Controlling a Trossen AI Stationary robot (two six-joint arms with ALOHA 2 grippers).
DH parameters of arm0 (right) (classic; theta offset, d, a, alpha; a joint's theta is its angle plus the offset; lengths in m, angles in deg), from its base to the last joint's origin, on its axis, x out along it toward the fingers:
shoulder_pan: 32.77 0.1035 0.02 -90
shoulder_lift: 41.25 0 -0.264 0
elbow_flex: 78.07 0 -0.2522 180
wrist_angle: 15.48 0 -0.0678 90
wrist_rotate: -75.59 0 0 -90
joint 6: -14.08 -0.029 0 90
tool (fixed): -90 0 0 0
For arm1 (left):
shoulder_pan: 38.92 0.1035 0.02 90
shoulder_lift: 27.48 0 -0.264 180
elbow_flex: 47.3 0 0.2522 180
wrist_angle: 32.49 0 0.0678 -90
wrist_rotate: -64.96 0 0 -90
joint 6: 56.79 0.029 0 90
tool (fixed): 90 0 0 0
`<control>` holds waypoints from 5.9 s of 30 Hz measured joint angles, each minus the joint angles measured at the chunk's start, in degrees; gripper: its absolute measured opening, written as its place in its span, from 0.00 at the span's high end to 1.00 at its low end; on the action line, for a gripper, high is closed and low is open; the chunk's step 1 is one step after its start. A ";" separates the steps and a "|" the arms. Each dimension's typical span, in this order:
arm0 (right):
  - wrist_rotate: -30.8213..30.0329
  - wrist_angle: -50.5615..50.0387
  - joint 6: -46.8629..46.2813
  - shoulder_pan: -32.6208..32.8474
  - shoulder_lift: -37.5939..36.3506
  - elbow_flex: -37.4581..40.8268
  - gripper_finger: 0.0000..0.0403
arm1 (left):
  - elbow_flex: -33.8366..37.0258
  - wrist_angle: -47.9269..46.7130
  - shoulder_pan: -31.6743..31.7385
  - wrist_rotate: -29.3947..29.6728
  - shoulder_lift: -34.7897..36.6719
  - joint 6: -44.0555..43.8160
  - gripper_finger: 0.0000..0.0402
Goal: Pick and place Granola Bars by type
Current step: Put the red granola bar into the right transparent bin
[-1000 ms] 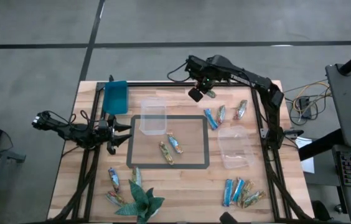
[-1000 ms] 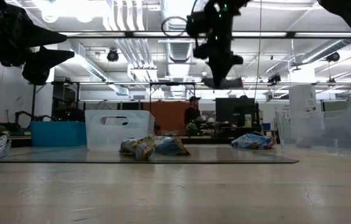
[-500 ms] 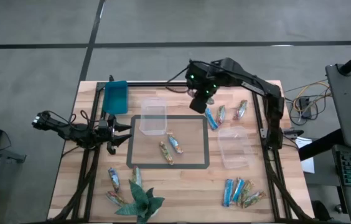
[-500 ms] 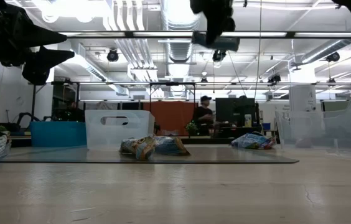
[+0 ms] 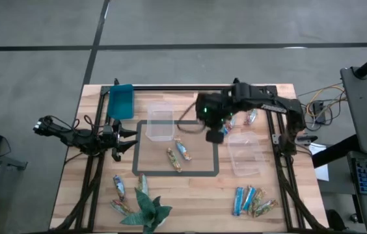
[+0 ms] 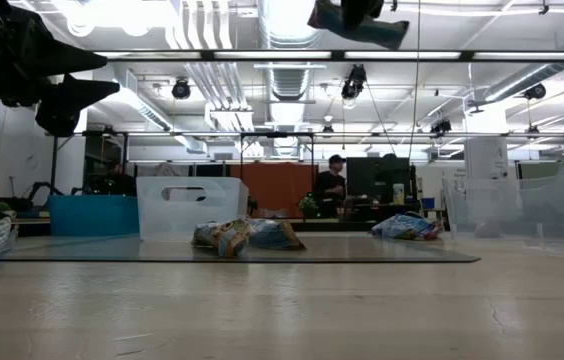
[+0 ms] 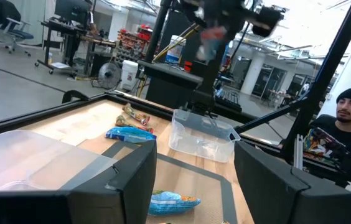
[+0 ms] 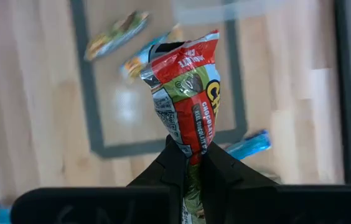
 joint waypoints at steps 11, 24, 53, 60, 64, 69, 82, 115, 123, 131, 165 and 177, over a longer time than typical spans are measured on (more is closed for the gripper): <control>0.01 4.58 1.04 3.91 -11.84 25.73 0.96 | -0.01 0.00 0.00 -0.01 0.02 -0.01 0.51; -0.23 16.02 7.01 3.66 -25.13 51.08 0.96 | -0.01 0.01 0.00 0.00 0.00 0.00 0.51; -5.73 38.07 9.59 2.47 -26.85 79.61 0.96 | 0.01 0.02 -0.02 -0.01 0.00 0.01 0.51; -5.12 42.04 10.37 2.47 -26.30 81.86 0.96 | 0.00 0.00 -0.01 0.01 0.00 0.00 0.51; -4.04 42.87 10.96 2.47 -26.28 82.38 0.96 | -0.01 0.00 0.00 0.01 0.02 0.01 0.51; -3.43 43.08 11.19 2.47 -26.28 82.59 0.96 | -0.01 0.00 0.00 0.01 0.01 -0.01 0.51; -3.43 42.98 11.17 2.47 -26.28 82.59 0.87 | 0.00 0.01 -0.01 0.00 0.00 0.01 0.51; -5.78 23.43 -15.26 2.49 -30.48 65.80 0.49 | -0.01 0.00 0.00 0.01 0.00 -0.01 0.51; -12.14 23.49 -35.18 2.25 -34.71 60.77 0.43 | -0.01 0.00 -0.02 0.00 0.02 0.00 0.51; -13.38 26.16 -51.33 0.24 -42.39 65.43 0.42 | 0.01 0.00 -0.01 0.01 0.01 0.00 0.51; -8.73 47.25 -59.79 -28.35 -22.33 70.34 0.42 | -0.01 0.00 0.00 0.01 0.00 -0.01 0.51; -6.55 48.54 -64.19 -28.41 -12.39 69.41 0.42 | -0.01 0.00 0.00 -0.01 0.02 -0.01 0.51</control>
